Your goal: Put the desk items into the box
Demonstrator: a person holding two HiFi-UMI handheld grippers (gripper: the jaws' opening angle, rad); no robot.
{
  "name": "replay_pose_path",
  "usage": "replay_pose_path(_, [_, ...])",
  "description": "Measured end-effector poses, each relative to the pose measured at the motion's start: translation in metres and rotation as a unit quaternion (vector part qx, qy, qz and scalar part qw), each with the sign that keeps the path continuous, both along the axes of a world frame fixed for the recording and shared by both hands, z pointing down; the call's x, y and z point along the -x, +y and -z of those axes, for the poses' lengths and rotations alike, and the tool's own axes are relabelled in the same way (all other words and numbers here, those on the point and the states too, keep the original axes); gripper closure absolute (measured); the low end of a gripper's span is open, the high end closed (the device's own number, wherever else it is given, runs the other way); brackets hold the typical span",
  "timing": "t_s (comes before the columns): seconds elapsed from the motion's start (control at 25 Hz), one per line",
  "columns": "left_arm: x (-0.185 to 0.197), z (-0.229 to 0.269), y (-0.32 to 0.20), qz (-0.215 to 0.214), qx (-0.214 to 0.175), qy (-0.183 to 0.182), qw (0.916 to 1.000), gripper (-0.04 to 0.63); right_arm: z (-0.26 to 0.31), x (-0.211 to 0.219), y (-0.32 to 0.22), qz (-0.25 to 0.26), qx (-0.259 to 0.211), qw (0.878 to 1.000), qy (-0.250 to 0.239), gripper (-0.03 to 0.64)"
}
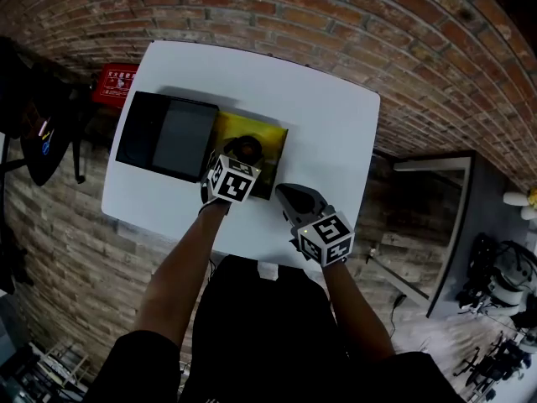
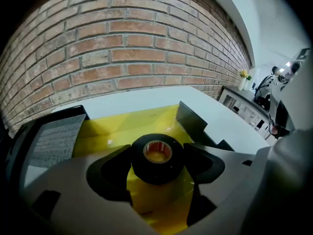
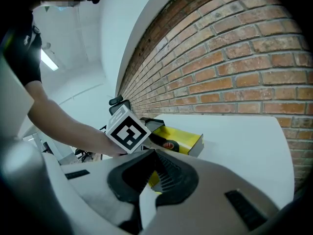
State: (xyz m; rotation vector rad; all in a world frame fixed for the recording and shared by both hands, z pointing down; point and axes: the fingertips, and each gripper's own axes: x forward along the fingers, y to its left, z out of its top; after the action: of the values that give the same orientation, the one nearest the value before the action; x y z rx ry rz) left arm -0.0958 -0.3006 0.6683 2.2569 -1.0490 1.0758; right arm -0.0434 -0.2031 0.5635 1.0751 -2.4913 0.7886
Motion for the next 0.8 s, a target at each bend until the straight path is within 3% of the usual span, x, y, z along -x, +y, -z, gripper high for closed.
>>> replay_pose_path(0.24, [0.000, -0.005, 0.001, 0.000, 0.018, -0.008, 0.9998, 0.252, 0.003, 0.002, 0.000, 0.000, -0.003, 1.000, -0.005, 0.595])
replay_pose_path(0.8, [0.003, 0.010, 0.002, 0.006, -0.017, -0.005, 0.9998, 0.252, 0.011, -0.004, 0.002, 0.000, -0.013, 1.000, -0.008, 0.595])
